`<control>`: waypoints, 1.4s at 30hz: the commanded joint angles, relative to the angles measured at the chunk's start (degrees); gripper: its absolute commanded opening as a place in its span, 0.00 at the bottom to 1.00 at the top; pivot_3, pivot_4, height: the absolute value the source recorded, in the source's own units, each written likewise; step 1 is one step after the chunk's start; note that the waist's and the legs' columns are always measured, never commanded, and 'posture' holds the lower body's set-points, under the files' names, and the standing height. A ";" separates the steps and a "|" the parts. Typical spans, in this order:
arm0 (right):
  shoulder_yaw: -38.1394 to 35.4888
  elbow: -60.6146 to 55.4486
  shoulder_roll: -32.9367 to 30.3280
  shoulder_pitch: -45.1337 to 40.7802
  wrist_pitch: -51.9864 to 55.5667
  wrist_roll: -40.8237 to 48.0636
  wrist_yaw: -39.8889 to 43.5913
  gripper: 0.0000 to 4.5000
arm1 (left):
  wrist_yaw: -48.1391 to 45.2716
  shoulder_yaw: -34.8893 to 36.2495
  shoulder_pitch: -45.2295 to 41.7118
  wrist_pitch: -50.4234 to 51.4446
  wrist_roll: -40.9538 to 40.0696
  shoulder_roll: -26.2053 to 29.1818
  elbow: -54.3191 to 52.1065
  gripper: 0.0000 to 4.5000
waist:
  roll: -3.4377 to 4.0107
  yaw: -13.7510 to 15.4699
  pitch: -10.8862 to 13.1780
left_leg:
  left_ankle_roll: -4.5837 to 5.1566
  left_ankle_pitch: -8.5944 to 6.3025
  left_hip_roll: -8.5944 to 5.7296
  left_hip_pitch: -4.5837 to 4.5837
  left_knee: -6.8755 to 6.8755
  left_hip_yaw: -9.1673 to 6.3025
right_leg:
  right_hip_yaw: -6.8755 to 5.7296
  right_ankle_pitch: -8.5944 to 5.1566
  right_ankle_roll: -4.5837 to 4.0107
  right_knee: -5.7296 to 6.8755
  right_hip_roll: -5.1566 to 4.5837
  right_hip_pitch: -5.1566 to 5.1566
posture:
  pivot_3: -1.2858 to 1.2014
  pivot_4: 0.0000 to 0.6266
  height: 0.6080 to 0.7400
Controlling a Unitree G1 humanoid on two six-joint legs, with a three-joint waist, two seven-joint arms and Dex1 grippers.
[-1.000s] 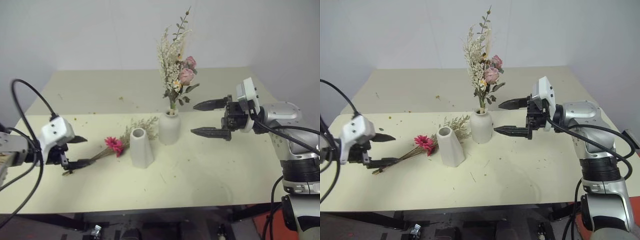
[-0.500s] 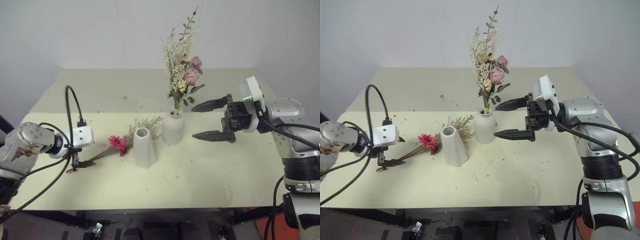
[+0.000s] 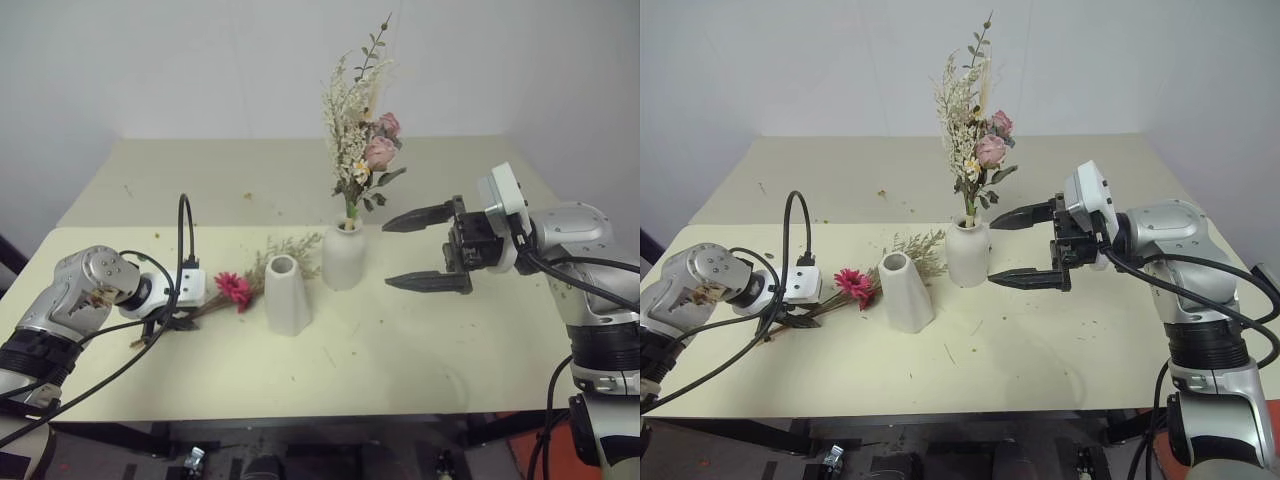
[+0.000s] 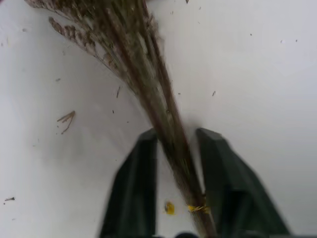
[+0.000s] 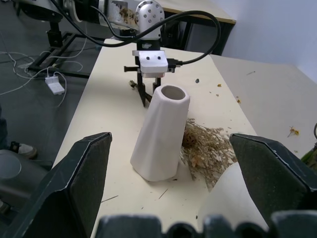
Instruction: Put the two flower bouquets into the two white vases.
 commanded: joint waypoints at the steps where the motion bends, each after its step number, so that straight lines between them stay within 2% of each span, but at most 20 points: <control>1: -2.07 -1.26 -0.76 -0.21 -0.37 1.51 -0.31 1.00 | 0.87 3.22 1.44 1.40 0.06 1.81 -1.22 0.00 | 0.00 -0.15 0.00 | 0.00 0.00 0.00 0.00 0.00 0.00 | 0.00 0.01 -0.01 0.00 0.00 0.00 | 0.52 0.24 1.00; 5: -1.69 -0.44 -0.46 -0.39 -0.69 1.25 -0.23 1.00 | 2.65 6.98 4.16 3.78 -1.34 3.02 -3.69 0.00 | 0.00 -0.15 0.00 | 0.00 0.00 0.01 0.00 -0.01 0.00 | 0.00 0.02 -0.03 -0.01 0.00 -0.01 | 0.52 0.24 1.00; 8: -1.46 0.61 -0.33 -0.45 -0.98 0.90 -0.02 1.00 | 2.55 14.17 6.46 9.68 -7.26 3.88 -7.97 0.00 | 0.00 -0.04 0.00 | 0.00 0.00 0.01 -0.02 0.00 0.00 | -0.01 0.02 -0.02 0.00 0.00 -0.01 | 0.52 0.24 1.00; 13: -1.72 1.75 -0.72 0.28 -1.17 0.54 0.00 1.00 | 5.73 24.68 8.73 15.73 -12.74 5.75 -12.64 0.00 | -0.01 -0.04 0.01 | 0.00 0.00 0.02 -0.02 0.00 -0.01 | -0.02 -0.01 0.01 -0.01 0.00 -0.01 | 0.52 0.24 1.00; 17: -2.26 2.52 -1.61 1.52 -1.02 0.34 -0.07 1.00 | 8.44 33.22 8.39 21.09 -19.12 4.94 -16.81 0.00 | -0.01 -0.03 0.01 | 0.00 0.00 0.01 -0.01 0.00 -0.01 | -0.03 -0.04 0.07 -0.02 -0.01 0.00 | 0.52 0.24 1.00; 21: -2.79 2.54 -2.78 3.12 -1.27 0.43 0.28 1.00 | 10.46 40.90 8.05 25.87 -27.86 1.82 -21.31 0.00 | -0.01 0.03 0.01 | 0.00 0.00 0.01 0.00 0.00 -0.01 | -0.04 -0.03 0.05 -0.01 -0.02 0.01 | 0.52 0.24 1.00; 24: -3.08 2.10 -3.35 4.14 -1.59 0.53 0.35 1.00 | 12.17 44.19 7.37 28.82 -33.37 -0.25 -23.50 0.00 | -0.01 -0.01 0.01 | 0.00 0.00 0.01 0.01 0.01 -0.01 | -0.04 -0.01 0.03 0.00 -0.01 0.02 | 0.52 0.24 1.00; 33: -3.28 0.10 -4.52 8.79 -5.67 -0.43 0.59 1.00 | 26.49 48.17 -2.47 39.15 -53.22 -14.33 -29.22 0.00 | -0.05 0.16 0.00 | 0.00 0.00 -0.02 0.12 0.14 -0.03 | -0.05 0.07 0.01 -0.05 -0.05 0.25 | 0.52 0.24 1.00; 36: -3.28 -0.16 -4.57 8.98 -5.60 -0.46 0.17 1.00 | 28.54 47.69 -3.45 41.13 -58.74 -16.78 -30.55 0.00 | -0.05 -0.18 0.00 | 0.00 -0.01 -0.02 0.38 0.12 -0.04 | -0.04 0.06 0.02 -0.10 -0.05 0.53 | 0.52 0.24 1.00; 39: -3.13 -0.75 -4.33 9.18 -5.44 -0.51 -0.40 1.00 | 29.67 45.31 -3.83 40.69 -61.79 -19.33 -31.51 0.00 | -0.05 -0.10 0.00 | -0.01 -0.01 -0.01 0.52 0.10 -0.03 | -0.04 -0.01 0.14 -0.11 -0.03 0.66 | 0.52 0.24 1.00; 42: -2.97 -1.30 -3.96 9.25 -5.37 -0.42 -0.91 1.00 | 30.21 42.06 -4.82 38.90 -61.57 -21.66 -31.12 0.00 | -0.06 0.12 0.00 | -0.01 -0.01 -0.03 0.63 0.12 -0.03 | -0.04 -0.11 0.31 -0.14 -0.04 0.82 | 0.52 0.24 1.00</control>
